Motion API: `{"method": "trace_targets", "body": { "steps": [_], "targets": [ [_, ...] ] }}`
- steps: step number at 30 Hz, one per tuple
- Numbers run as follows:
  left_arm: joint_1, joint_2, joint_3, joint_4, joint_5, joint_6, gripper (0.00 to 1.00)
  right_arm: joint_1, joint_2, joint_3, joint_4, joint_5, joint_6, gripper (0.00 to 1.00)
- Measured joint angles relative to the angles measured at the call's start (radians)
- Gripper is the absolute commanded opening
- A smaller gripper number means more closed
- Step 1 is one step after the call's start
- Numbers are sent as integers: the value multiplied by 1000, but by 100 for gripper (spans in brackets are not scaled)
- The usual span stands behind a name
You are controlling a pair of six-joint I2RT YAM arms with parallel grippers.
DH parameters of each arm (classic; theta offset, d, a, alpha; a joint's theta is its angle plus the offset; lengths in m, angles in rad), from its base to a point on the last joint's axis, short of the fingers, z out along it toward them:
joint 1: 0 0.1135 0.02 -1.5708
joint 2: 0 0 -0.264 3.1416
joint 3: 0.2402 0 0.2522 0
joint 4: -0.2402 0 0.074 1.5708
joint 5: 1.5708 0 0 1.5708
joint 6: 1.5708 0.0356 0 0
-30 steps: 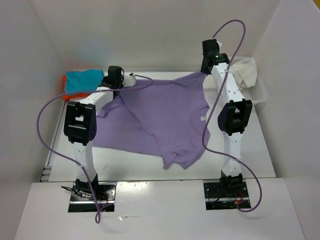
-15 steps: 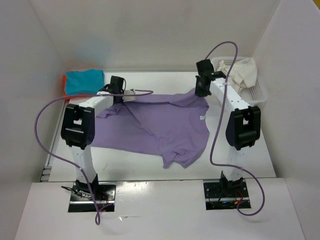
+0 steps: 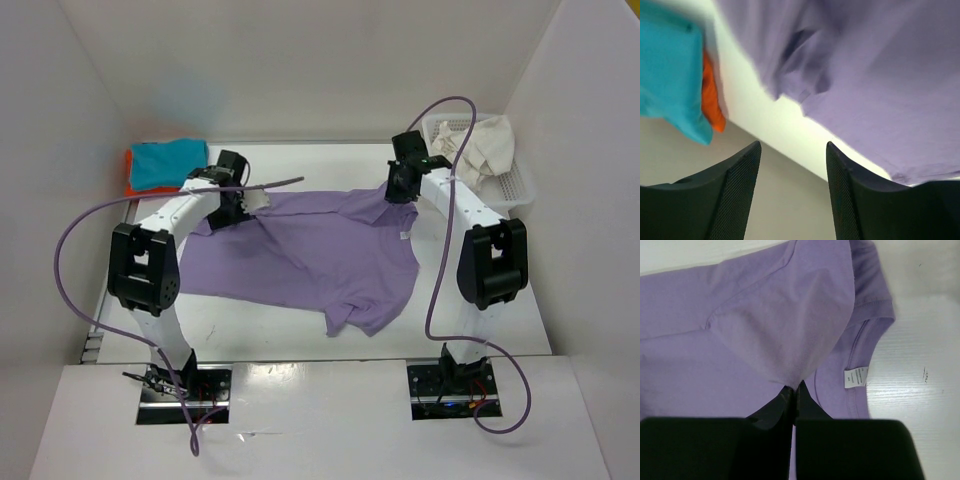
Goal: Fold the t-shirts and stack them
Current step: Fold the flattened tshirt in 1/3 of the way
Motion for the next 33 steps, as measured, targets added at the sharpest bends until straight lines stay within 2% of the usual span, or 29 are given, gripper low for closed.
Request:
{"method": "trace_targets", "body": {
  "steps": [7, 10, 14, 19, 25, 33],
  "targets": [
    [185, 71, 100, 24, -5, -51, 63, 1, -3, -25, 15, -6, 3, 0],
    [210, 95, 103, 28, 27, -66, 63, 1, -4, -25, 15, -6, 2, 0],
    [208, 142, 144, 56, 90, -124, 62, 1, -4, -25, 15, -6, -1, 0],
    [186, 151, 145, 195, 114, -189, 62, 1, -5, -25, 15, -7, -1, 0],
    [93, 137, 3, 350, 50, -174, 58, 1, -5, -31, 16, -18, -1, 0],
    [79, 132, -127, 354, 54, -156, 57, 6, -5, -64, 16, -31, -1, 0]
  ]
}}
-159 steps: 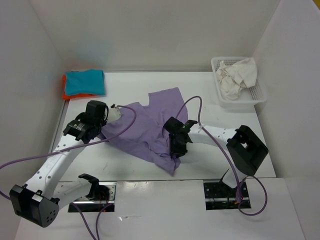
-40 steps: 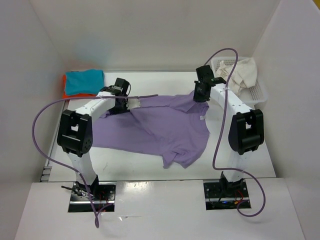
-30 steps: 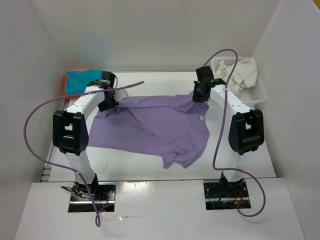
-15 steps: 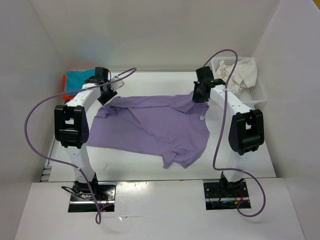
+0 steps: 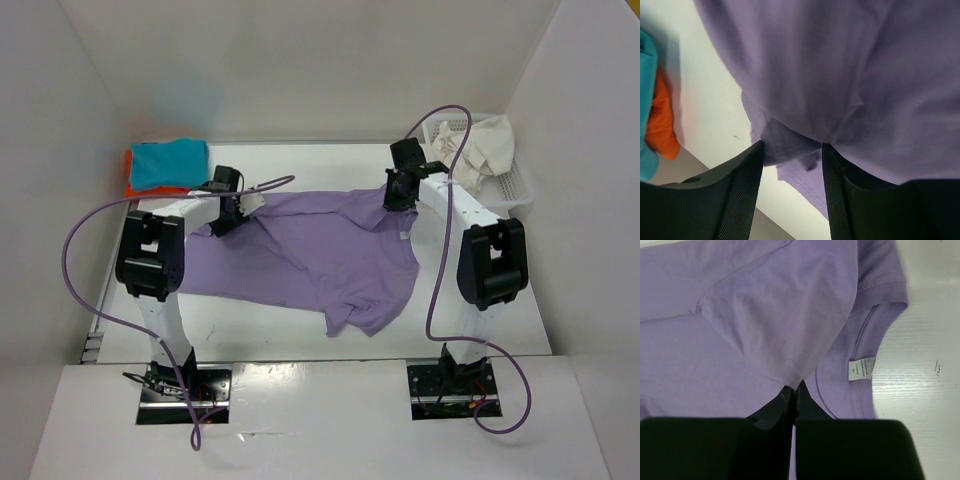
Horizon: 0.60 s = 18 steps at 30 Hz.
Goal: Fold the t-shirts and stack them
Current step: Fold the flattened tshirt in 1/3 of the way
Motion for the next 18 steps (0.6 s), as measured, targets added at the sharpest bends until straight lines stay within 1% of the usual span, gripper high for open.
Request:
{"method": "trace_targets", "body": {
  "steps": [5, 9, 13, 18],
  "targets": [
    [-31, -62, -41, -27, 16, 0, 57, 0, 0, -1, 0, -8, 0, 0],
    [-56, -127, -27, -55, 21, -2, 57, 0, -1, -13, 4, -11, 0, 0],
    [-34, -152, 71, -98, 58, -5, 57, 8, -1, -26, 2, -12, 0, 0],
    [17, -150, 170, -105, 69, -7, 55, 11, -1, -30, 3, -8, 0, 0]
  ]
}}
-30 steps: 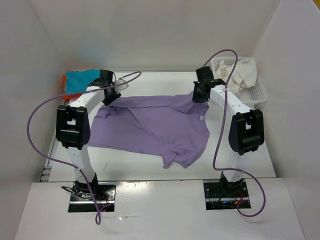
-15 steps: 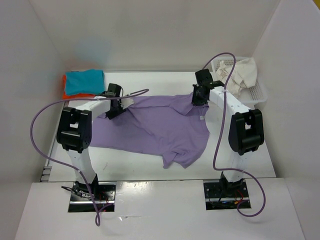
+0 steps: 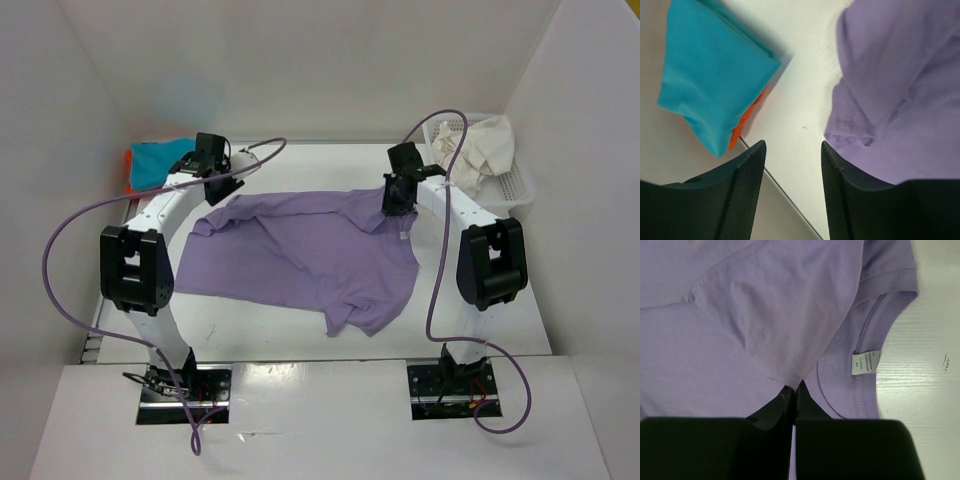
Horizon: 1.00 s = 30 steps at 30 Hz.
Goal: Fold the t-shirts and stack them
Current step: Fold the flattened tshirt in 1/3 of the way
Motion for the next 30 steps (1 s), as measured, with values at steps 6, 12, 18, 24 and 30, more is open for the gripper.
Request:
{"method": "trace_targets", "body": {
  "steps": [6, 12, 18, 24, 30],
  "targets": [
    [74, 145, 111, -24, 5, -51, 51, 0, 0, -3, 0, 0, -4, 0],
    [103, 208, 116, -98, 62, -79, 51, 0, 0, -3, -1, 0, -4, 0],
    [99, 208, 111, -110, 103, -105, 50, 0, 0, -3, -1, 0, -11, 0],
    [99, 208, 111, -130, 135, -134, 46, 0, 0, -3, -2, 8, -16, 0],
    [101, 222, 111, -156, 126, -154, 36, 0, 0, -3, -2, 20, -19, 0]
  ]
}}
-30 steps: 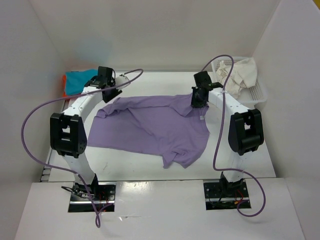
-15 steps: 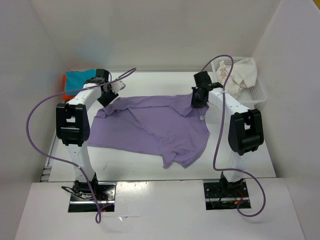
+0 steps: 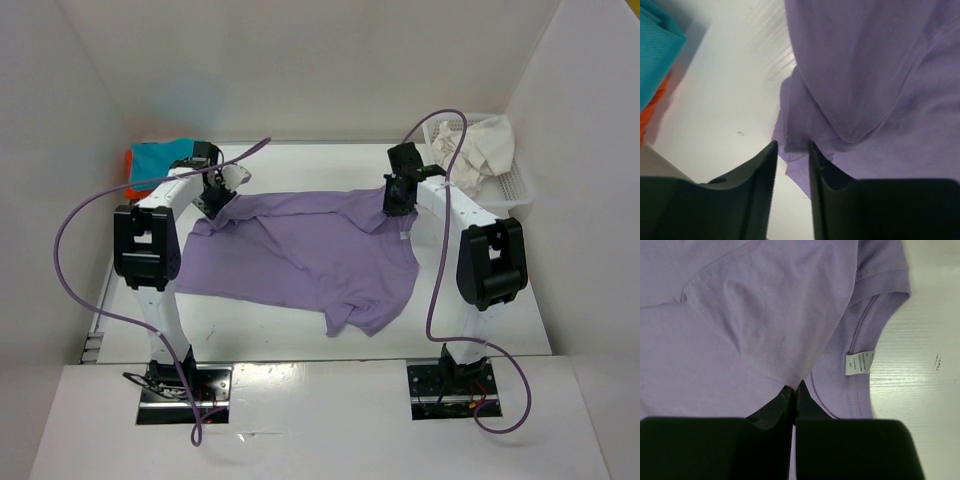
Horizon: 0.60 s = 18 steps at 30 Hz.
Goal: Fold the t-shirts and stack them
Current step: Fold the flattened tshirt in 1/3 of the way
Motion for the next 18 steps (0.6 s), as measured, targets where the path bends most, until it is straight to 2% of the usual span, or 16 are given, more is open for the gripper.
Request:
{"method": "trace_targets", "body": {
  "steps": [2, 7, 8, 10, 18],
  "targets": [
    [0, 18, 0, -9, -3, 0, 30, 0, 0, -3, 0, 2, 0, 0],
    [0, 60, 3, -43, 0, -2, 22, 2, 0, -8, -3, 8, -5, 0],
    [0, 66, 10, -54, 1, -4, 11, 3, 0, -8, -4, 10, -5, 0],
    [0, 76, 22, -63, 6, -17, 2, 6, 0, -8, -4, 14, -5, 0],
    [0, 72, 63, -66, 22, -45, 0, 8, 0, -8, -8, 41, -8, 0]
  ]
}}
